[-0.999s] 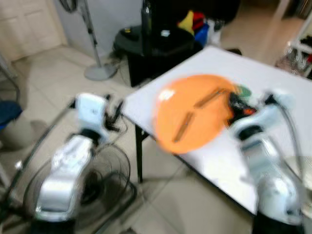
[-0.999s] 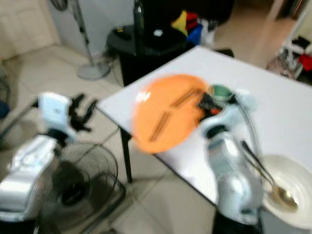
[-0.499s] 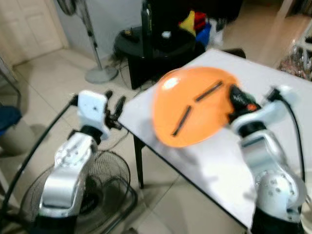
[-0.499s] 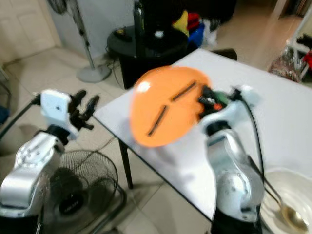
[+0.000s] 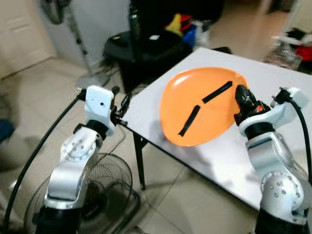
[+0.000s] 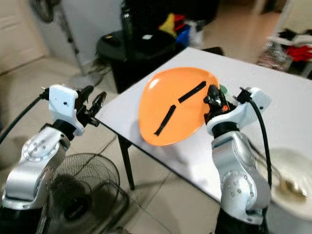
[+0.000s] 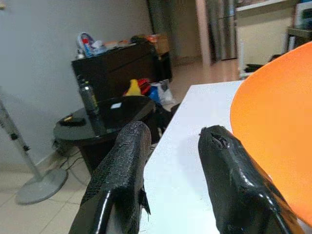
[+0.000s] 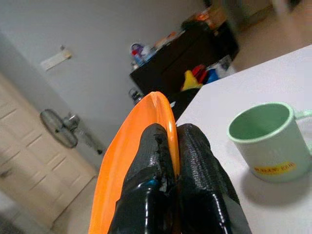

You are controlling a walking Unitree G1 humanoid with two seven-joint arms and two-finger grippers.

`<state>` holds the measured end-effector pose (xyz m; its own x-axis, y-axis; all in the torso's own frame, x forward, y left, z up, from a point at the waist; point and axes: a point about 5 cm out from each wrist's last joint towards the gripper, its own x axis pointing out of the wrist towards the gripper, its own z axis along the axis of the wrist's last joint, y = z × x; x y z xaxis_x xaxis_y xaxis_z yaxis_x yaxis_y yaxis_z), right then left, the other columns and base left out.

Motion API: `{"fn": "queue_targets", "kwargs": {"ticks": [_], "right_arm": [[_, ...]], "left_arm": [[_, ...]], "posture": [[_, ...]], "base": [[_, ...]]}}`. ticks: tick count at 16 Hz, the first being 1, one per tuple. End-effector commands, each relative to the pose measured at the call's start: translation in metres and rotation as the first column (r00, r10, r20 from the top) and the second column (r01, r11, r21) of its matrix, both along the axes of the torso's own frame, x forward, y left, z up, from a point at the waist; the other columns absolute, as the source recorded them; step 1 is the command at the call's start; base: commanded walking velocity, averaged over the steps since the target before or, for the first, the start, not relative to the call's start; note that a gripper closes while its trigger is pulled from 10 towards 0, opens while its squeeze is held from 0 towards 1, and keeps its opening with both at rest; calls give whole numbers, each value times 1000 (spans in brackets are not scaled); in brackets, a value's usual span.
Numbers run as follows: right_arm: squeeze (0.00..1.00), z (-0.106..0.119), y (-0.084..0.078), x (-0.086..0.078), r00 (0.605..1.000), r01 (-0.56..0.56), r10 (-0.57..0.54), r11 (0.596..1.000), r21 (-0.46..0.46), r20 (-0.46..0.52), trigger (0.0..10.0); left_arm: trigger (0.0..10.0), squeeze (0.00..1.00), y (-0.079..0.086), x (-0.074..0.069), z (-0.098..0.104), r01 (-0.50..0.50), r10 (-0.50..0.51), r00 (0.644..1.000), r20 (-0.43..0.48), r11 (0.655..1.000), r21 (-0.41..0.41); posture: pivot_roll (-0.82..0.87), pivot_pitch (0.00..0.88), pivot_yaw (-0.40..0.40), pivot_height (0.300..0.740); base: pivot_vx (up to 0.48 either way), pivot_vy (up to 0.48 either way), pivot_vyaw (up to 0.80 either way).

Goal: Setting the table

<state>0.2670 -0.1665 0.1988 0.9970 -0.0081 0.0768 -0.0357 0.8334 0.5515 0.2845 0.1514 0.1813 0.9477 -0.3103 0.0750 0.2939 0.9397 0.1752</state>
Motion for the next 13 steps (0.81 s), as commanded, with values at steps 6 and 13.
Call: {"fn": "queue_targets", "kwargs": {"ticks": [6,13], "right_arm": [[0,15,2,-4,997,0,0,1000,1,77,10000],[0,5,1,2,1000,6,-6,999,45,19,10000]], "left_arm": [[10000,0,1,7,-1,-15,15,1000,-6,999,41],[10000,0,0,10,-2,18,-17,1000,-25,999,39]], "posture": [[38,0,90,740],[29,0,104,740]], "base": [[0,102,-483],[0,-206,0]]}}
